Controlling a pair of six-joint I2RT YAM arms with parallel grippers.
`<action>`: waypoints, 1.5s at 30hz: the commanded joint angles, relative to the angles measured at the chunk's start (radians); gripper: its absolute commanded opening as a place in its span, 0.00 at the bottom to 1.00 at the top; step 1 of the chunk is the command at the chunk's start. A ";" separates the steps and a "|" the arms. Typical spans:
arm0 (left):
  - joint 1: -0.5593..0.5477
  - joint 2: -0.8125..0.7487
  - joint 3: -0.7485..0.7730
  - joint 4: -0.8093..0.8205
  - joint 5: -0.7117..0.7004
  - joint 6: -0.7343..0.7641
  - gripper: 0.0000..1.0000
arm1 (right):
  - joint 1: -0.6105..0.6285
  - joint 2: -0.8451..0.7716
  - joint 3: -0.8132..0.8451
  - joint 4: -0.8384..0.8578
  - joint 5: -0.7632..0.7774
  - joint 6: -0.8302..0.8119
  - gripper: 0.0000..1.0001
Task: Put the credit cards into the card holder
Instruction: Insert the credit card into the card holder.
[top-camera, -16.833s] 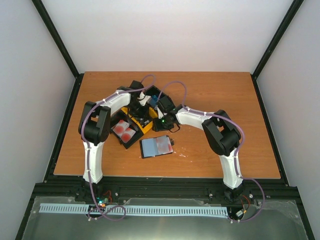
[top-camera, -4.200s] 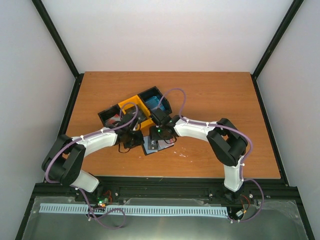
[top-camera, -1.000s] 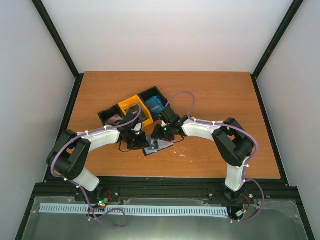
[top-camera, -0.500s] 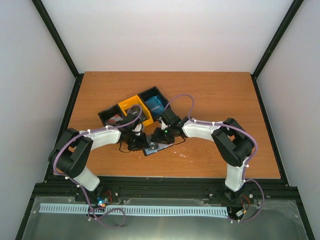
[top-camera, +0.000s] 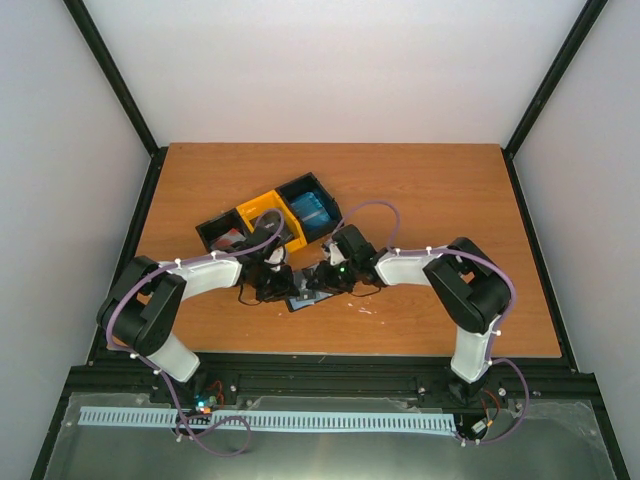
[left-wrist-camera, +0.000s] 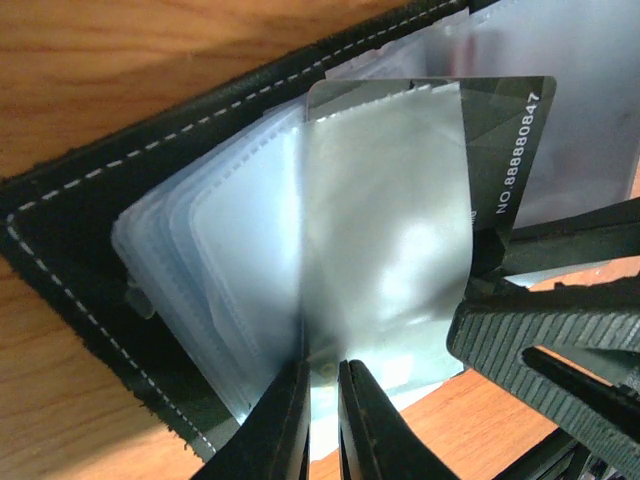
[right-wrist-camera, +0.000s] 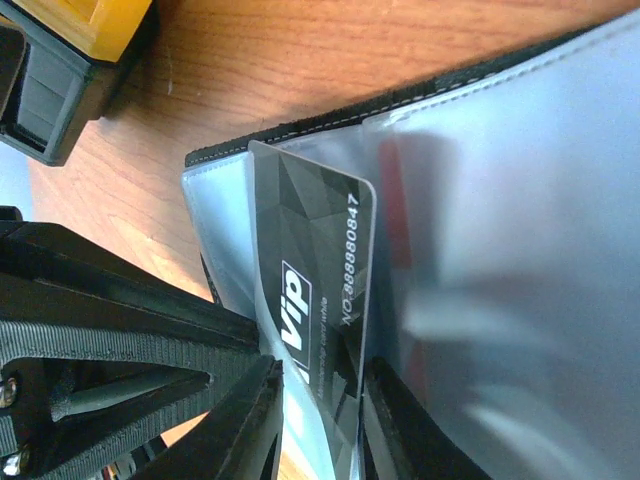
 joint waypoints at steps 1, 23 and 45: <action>0.001 0.029 -0.029 -0.054 -0.075 0.019 0.12 | -0.025 -0.024 -0.039 0.147 -0.053 0.039 0.23; 0.004 -0.087 -0.004 -0.092 -0.123 -0.004 0.40 | -0.085 0.043 0.043 -0.067 -0.085 -0.197 0.03; 0.007 -0.060 -0.021 -0.089 -0.169 -0.051 0.18 | -0.066 0.104 0.039 -0.030 -0.215 -0.178 0.03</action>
